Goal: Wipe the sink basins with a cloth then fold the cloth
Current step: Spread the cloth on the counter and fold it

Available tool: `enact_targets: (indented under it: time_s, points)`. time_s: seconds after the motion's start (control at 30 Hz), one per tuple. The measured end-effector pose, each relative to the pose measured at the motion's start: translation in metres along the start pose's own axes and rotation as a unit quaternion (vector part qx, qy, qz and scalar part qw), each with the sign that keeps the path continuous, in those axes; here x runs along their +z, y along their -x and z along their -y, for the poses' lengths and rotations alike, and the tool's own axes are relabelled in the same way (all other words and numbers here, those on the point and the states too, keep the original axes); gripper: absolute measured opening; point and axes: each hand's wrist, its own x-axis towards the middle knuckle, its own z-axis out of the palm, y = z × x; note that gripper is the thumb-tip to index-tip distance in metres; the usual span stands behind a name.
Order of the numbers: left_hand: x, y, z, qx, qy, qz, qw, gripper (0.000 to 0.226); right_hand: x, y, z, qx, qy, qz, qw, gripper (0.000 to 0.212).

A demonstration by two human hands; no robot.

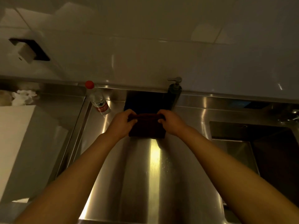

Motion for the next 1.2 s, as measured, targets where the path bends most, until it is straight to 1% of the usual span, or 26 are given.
enact_targets:
  time_s: [0.23,0.5,0.57,0.63,0.67,0.73,0.8,0.87,0.9,0.97,1.03,1.07,1.13,1.2]
  points:
    - [-0.01,-0.062,0.035,-0.01,-0.004,0.014,1.0,0.017,0.015,-0.064,0.009,0.05,0.009,0.006,0.999,0.021]
    - [-0.005,-0.11,0.056,-0.027,0.007,-0.006,1.0,0.022,0.029,-0.108,0.019,0.1,0.036,-0.024,0.994,0.018]
    - [-0.003,-0.118,0.055,-0.046,0.027,-0.028,0.998,0.024,0.032,-0.114,0.023,0.111,0.047,-0.038,0.992,0.023]
    - [-0.001,-0.121,0.053,-0.058,0.043,-0.068,0.995,0.026,0.036,-0.116,0.029,0.12,0.079,-0.04,0.989,0.032]
    - [0.0,-0.121,0.052,-0.058,0.043,-0.084,0.994,0.025,0.039,-0.114,0.032,0.123,0.101,-0.039,0.987,0.037]
    - [0.002,-0.115,0.053,-0.04,0.028,-0.09,0.995,0.025,0.048,-0.105,0.034,0.123,0.138,-0.043,0.982,0.052]
    - [0.004,-0.105,0.058,-0.01,-0.009,-0.07,0.997,0.028,0.056,-0.091,0.032,0.117,0.157,-0.058,0.979,0.067]
    - [0.007,-0.095,0.065,0.009,-0.046,-0.039,0.998,0.032,0.061,-0.08,0.028,0.104,0.157,-0.072,0.98,0.077]
    - [0.008,-0.091,0.068,0.019,-0.058,-0.026,0.998,0.034,0.063,-0.076,0.027,0.091,0.159,-0.077,0.98,0.078]
    - [0.01,-0.085,0.072,0.045,-0.081,0.003,0.996,0.038,0.065,-0.071,0.025,0.049,0.167,-0.083,0.981,0.073]
    - [0.013,-0.083,0.077,0.066,-0.12,0.051,0.989,0.047,0.068,-0.07,0.022,0.013,0.175,-0.064,0.982,0.066]
    - [0.015,-0.082,0.079,0.065,-0.143,0.078,0.985,0.052,0.069,-0.069,0.02,0.01,0.178,-0.049,0.983,0.066]
    - [0.017,-0.08,0.084,0.046,-0.184,0.111,0.976,0.06,0.071,-0.068,0.014,0.035,0.147,-0.01,0.989,0.071]
    - [0.016,-0.079,0.088,0.035,-0.209,0.12,0.97,0.062,0.069,-0.067,0.009,0.058,0.097,0.024,0.993,0.078]
